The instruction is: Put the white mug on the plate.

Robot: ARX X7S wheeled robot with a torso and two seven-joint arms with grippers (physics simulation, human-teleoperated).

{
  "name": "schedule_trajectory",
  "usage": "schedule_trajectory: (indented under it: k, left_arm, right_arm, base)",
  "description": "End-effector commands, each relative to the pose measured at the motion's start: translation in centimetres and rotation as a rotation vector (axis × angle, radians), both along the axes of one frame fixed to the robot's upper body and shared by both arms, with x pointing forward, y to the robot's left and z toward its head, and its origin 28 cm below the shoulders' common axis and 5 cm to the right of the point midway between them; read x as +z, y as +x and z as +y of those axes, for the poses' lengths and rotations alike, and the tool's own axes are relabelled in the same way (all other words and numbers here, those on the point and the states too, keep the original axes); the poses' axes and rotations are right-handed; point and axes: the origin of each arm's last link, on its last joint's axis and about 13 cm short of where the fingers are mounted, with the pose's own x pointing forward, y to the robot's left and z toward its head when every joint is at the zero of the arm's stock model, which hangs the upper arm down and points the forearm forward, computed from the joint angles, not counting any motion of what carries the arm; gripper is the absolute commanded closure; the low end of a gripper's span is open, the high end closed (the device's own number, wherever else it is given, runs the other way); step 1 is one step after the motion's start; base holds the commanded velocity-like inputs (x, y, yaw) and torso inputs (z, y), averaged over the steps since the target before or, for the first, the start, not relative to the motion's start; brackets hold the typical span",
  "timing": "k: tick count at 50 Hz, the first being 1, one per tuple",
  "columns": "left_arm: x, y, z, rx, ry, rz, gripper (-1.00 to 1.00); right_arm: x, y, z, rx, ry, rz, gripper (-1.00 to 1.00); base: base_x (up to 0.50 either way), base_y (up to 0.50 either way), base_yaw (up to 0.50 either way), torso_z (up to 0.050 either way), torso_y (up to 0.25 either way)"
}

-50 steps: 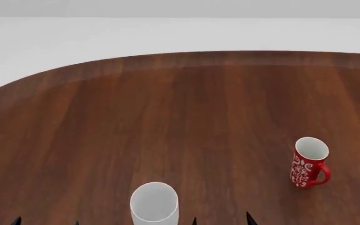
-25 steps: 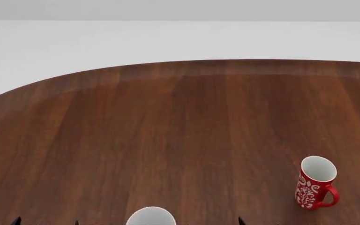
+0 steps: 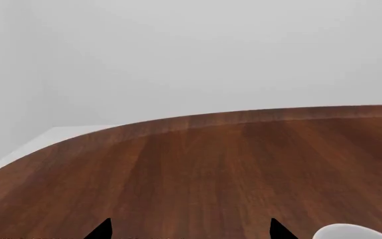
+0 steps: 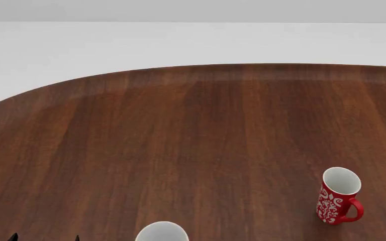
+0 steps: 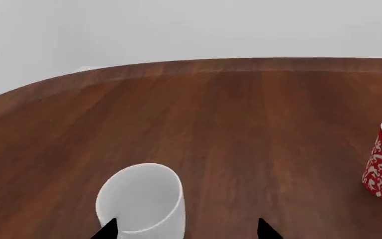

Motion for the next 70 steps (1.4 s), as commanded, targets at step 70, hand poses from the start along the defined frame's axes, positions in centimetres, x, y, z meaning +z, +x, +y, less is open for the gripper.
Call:
schedule_trajectory:
  k: [70]
  left_arm:
    - [0.6, -0.4, -0.7, -0.051, -0.07, -0.043, -1.0]
  right_arm:
    - [-4.8, 2.2, 2.7, 0.163, -0.128, 0.235, -1.0]
  base:
    - [0.0, 0.0, 0.0, 0.0, 0.0]
